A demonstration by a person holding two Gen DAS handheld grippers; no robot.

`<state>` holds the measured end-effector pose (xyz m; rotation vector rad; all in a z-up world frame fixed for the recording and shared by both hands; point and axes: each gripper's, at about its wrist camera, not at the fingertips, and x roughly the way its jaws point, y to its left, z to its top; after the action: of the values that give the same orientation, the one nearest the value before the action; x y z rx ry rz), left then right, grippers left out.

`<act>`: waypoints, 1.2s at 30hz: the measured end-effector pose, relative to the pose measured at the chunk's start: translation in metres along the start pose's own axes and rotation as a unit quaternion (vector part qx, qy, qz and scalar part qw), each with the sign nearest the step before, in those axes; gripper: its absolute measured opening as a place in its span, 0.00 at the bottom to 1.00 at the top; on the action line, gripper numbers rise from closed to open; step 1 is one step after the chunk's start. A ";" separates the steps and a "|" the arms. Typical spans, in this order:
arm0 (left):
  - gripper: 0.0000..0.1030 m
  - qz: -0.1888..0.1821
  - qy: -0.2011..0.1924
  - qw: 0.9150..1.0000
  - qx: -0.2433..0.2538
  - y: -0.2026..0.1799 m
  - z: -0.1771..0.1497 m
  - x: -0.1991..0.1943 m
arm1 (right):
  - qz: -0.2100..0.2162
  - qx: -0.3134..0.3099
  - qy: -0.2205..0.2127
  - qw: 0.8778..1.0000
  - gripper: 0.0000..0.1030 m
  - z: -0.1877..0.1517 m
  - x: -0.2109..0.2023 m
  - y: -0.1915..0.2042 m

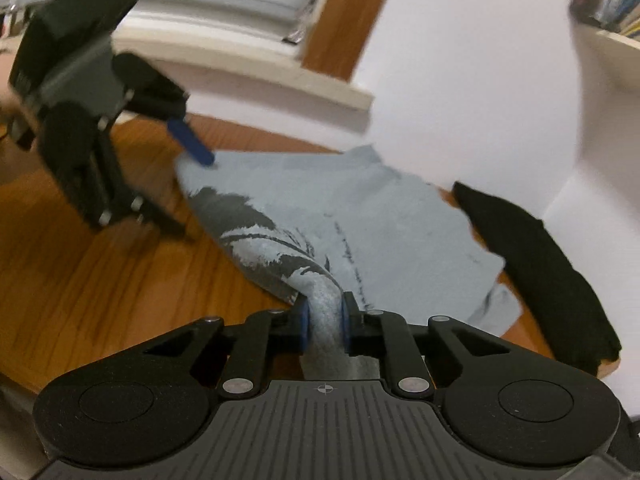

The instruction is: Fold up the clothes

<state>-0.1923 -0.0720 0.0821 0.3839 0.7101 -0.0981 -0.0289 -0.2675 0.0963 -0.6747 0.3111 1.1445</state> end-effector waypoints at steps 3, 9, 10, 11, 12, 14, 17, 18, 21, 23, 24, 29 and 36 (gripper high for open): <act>0.74 0.012 0.006 1.000 0.007 -0.002 0.003 0.006 | 0.000 0.006 -0.001 1.000 0.15 -0.001 -0.001 -0.007; 0.46 0.005 0.018 1.000 0.015 -0.003 0.007 0.011 | 0.019 0.009 0.018 1.000 0.15 -0.016 0.007 -0.004; 0.39 0.008 0.018 1.000 0.017 -0.004 0.007 0.011 | 0.024 0.013 0.021 0.999 0.16 -0.019 0.008 -0.003; 0.28 0.010 0.018 1.000 0.019 -0.005 0.007 0.011 | 0.028 0.017 0.024 0.999 0.19 -0.021 0.009 -0.002; 0.25 0.013 0.018 1.000 0.022 -0.005 0.007 0.011 | 0.032 0.021 0.027 0.999 0.21 -0.023 0.011 -0.001; 0.17 0.018 0.018 0.999 0.025 -0.006 0.008 0.010 | 0.036 0.018 0.030 0.999 0.30 -0.027 0.012 0.003; 0.17 0.021 0.020 0.999 0.020 -0.006 0.008 0.008 | 0.037 0.012 0.027 0.999 0.38 -0.033 0.013 0.009; 0.17 0.022 0.020 0.999 0.019 -0.006 0.008 0.008 | 0.037 0.016 0.024 0.999 0.38 -0.034 0.012 0.008; 0.14 0.033 0.012 0.999 0.022 -0.008 0.009 0.004 | 0.025 0.013 0.019 0.999 0.34 -0.038 0.009 0.005; 0.13 0.049 -0.002 0.998 0.032 -0.009 0.022 -0.006 | 0.018 0.006 0.018 1.000 0.22 -0.040 0.008 0.004; 0.11 0.056 -0.009 0.998 0.037 -0.009 0.029 -0.011 | 0.010 -0.004 0.016 1.000 0.19 -0.039 0.005 0.004; 0.09 0.095 -0.043 0.993 0.062 -0.011 0.061 -0.037 | -0.054 -0.033 -0.022 0.998 0.12 -0.009 -0.025 -0.012; 0.08 0.146 -0.120 0.978 0.090 0.005 0.145 -0.112 | -0.129 -0.044 -0.117 0.984 0.10 0.076 -0.104 -0.074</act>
<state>-0.1867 -0.1264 0.2572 0.6352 0.4013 0.0689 -0.0109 -0.3133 0.2362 -0.6306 -0.0265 0.9808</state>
